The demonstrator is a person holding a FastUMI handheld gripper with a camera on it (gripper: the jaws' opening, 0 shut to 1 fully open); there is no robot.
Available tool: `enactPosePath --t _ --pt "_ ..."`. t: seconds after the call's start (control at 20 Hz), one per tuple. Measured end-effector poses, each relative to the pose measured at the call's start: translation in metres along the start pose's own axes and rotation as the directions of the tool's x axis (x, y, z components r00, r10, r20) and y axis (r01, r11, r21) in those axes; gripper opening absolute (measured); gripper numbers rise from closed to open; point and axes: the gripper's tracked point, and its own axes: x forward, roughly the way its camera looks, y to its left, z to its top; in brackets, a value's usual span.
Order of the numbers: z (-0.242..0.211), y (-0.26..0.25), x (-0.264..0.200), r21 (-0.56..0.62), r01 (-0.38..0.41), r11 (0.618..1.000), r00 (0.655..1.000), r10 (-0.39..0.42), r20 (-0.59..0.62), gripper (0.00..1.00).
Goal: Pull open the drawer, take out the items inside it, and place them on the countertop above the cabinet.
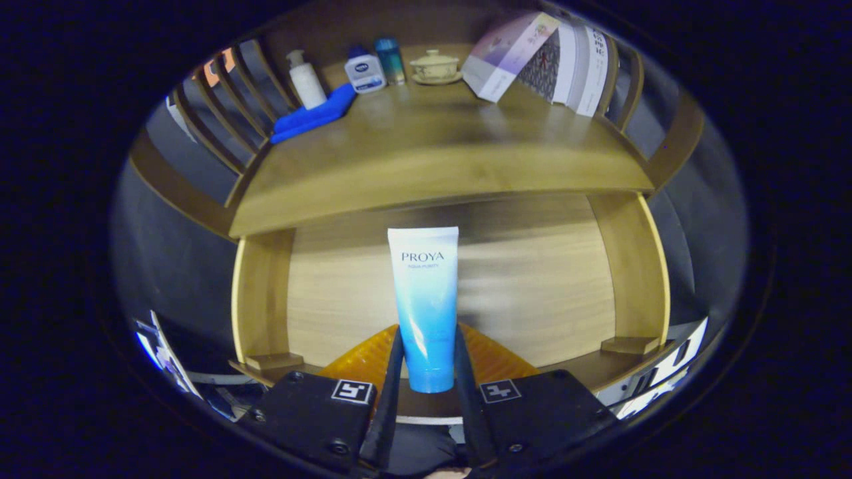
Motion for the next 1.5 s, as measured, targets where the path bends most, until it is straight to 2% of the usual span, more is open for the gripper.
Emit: enactPosePath --t 0.2,0.45,0.6,0.85,1.15,1.5 --pt "0.027 -0.001 -0.015 -0.014 0.031 0.999 0.998 -0.031 0.047 0.45" --pt "0.071 0.003 -0.006 0.049 0.005 0.999 0.998 -0.009 0.067 0.45" --pt "0.103 -0.005 0.001 0.063 0.028 0.998 0.994 -0.034 0.101 0.45" --pt "0.141 -0.008 0.024 0.075 0.017 0.997 0.989 -0.028 0.143 0.45" --pt "0.151 -0.005 0.045 0.056 -0.007 0.998 0.986 -0.003 0.166 0.46" --pt "0.15 -0.01 0.049 -0.022 0.047 0.999 0.969 -0.04 0.244 0.51"
